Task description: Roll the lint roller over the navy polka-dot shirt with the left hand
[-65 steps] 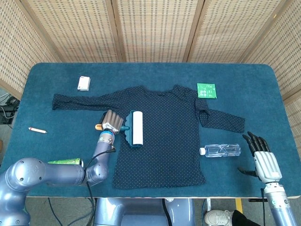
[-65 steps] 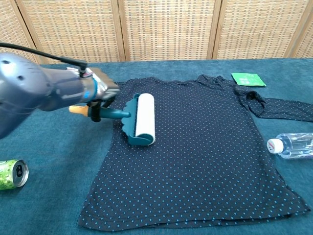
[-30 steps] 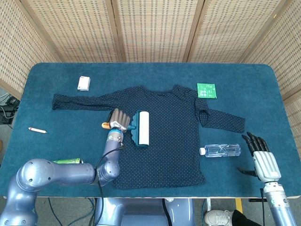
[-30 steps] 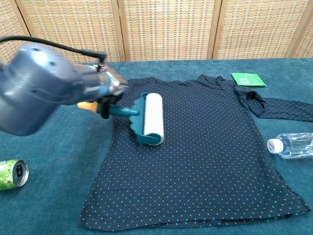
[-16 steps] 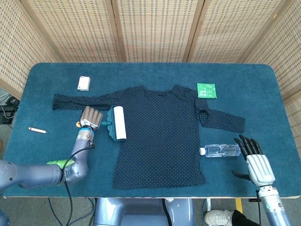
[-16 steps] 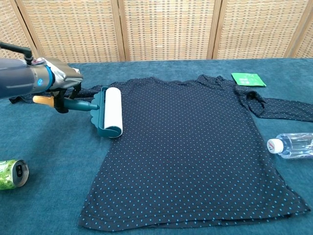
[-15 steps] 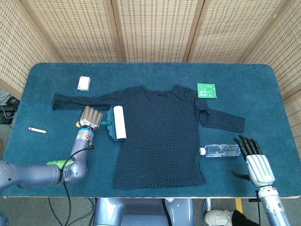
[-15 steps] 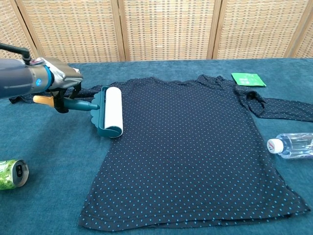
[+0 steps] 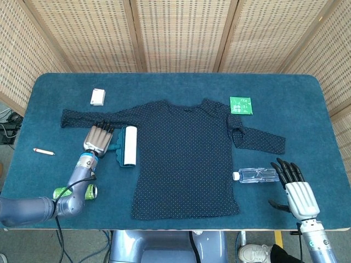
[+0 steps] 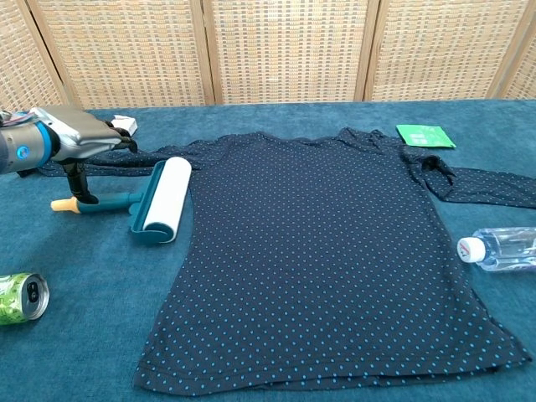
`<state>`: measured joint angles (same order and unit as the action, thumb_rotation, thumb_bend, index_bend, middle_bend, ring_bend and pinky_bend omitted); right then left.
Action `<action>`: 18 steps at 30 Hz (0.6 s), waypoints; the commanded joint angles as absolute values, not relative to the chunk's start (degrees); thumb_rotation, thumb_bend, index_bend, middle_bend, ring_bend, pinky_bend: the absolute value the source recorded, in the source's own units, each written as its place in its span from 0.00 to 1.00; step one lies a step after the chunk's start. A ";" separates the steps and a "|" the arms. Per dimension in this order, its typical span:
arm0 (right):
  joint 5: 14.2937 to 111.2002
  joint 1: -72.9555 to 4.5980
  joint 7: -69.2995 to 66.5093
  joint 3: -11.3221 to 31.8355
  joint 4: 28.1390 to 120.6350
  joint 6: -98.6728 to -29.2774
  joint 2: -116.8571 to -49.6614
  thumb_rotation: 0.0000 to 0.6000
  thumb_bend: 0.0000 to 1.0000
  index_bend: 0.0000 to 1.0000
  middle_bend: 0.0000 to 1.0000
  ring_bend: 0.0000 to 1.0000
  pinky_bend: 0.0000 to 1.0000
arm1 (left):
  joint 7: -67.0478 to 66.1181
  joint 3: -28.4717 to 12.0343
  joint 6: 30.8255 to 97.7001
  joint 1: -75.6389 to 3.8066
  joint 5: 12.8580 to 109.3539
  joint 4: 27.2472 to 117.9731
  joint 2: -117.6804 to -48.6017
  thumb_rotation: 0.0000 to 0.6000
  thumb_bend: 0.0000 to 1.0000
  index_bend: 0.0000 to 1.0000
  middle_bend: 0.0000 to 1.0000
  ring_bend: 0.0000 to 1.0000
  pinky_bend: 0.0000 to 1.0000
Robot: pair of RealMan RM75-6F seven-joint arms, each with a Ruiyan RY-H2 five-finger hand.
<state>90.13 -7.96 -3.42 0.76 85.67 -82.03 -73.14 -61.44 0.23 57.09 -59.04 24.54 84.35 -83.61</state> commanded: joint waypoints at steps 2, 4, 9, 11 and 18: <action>89.82 -7.96 -3.62 0.98 85.54 -82.03 -73.10 1.00 0.06 0.00 0.00 0.00 0.00 | -53.03 -0.39 59.32 -55.21 31.90 86.08 -81.68 1.00 0.22 0.00 0.00 0.00 0.00; 89.18 -7.94 -3.88 1.34 85.29 -81.97 -73.07 1.00 0.06 0.00 0.00 0.00 0.00 | -44.43 -1.03 63.47 -51.21 39.45 88.98 -80.20 1.00 0.22 0.00 0.00 0.00 0.00; 88.48 -7.89 -4.09 1.92 84.78 -82.17 -73.10 1.00 0.06 0.00 0.00 0.00 0.00 | -30.19 2.01 76.05 -41.76 57.76 90.87 -79.12 1.00 0.22 0.00 0.00 0.00 0.00; 88.35 -7.82 -4.16 2.11 84.75 -82.43 -73.07 1.00 0.06 0.00 0.00 0.00 0.00 | -26.25 3.17 80.68 -38.31 62.38 91.09 -79.27 1.00 0.22 0.00 0.00 0.00 0.00; 87.92 -7.62 -4.45 2.73 84.32 -83.15 -73.07 1.00 0.06 0.00 0.00 0.00 0.00 | -20.11 8.45 92.78 -26.79 73.73 90.05 -79.58 1.00 0.20 0.00 0.00 0.00 0.00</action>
